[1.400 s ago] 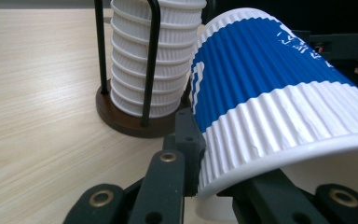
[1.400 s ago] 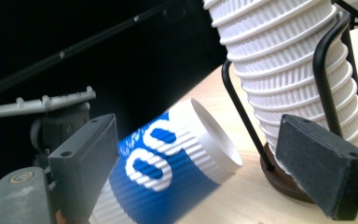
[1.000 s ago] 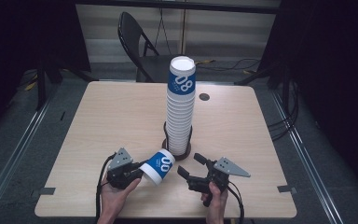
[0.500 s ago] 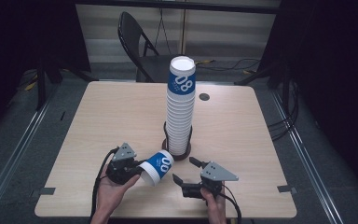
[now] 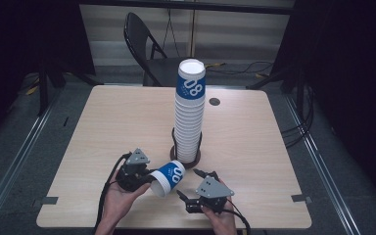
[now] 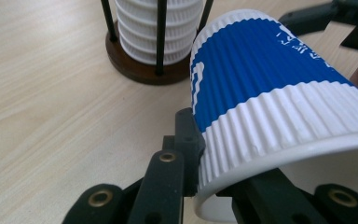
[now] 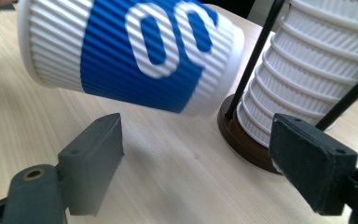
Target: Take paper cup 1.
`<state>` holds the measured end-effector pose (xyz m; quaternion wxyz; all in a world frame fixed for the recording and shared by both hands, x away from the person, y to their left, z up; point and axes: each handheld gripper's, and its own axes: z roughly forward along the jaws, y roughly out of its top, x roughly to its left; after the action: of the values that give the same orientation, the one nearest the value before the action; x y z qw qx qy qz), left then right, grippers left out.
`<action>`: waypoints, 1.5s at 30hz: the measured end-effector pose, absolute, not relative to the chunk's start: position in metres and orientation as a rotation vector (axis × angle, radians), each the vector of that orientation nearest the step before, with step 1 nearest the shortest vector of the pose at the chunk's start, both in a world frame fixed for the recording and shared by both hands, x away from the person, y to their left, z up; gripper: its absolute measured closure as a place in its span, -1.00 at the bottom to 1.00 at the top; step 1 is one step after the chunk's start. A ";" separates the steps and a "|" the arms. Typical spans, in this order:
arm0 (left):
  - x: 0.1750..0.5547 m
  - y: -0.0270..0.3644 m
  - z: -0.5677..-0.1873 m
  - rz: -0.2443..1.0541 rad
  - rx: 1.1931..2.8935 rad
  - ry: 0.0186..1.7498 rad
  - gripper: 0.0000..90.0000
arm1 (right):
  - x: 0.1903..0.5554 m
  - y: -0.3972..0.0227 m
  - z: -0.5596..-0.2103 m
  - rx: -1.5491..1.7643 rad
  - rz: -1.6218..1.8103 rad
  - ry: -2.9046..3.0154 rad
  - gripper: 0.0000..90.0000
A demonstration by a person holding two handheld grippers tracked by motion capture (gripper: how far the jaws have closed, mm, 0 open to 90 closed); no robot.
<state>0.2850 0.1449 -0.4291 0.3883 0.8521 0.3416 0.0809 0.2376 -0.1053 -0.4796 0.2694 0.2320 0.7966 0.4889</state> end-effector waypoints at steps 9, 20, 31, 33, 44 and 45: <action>0.293 0.141 -0.423 0.141 2.199 0.898 0.89 | 0.234 -0.095 -0.477 0.537 1.213 2.123 -0.62; 0.301 0.130 -0.416 0.090 2.290 0.875 0.89 | 0.228 -0.084 -0.476 0.409 1.129 2.093 -0.64; 0.310 0.116 -0.414 0.028 2.392 0.878 0.89 | 0.226 -0.077 -0.479 0.335 1.076 2.080 -0.71; 0.312 0.113 -0.413 0.021 2.410 0.862 0.89 | 0.225 -0.075 -0.479 0.314 1.065 2.077 -0.76; 0.315 0.099 -0.410 0.008 2.466 0.836 0.90 | 0.225 -0.066 -0.476 0.223 1.046 2.057 -0.82; 0.315 0.098 -0.410 0.008 2.469 0.840 0.90 | 0.224 -0.064 -0.475 0.212 1.051 2.064 -0.82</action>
<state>0.3150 0.0978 -0.4105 0.2638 0.9131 0.3108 0.0029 0.2235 -0.0639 -0.4749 0.3965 0.0838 0.8146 0.4149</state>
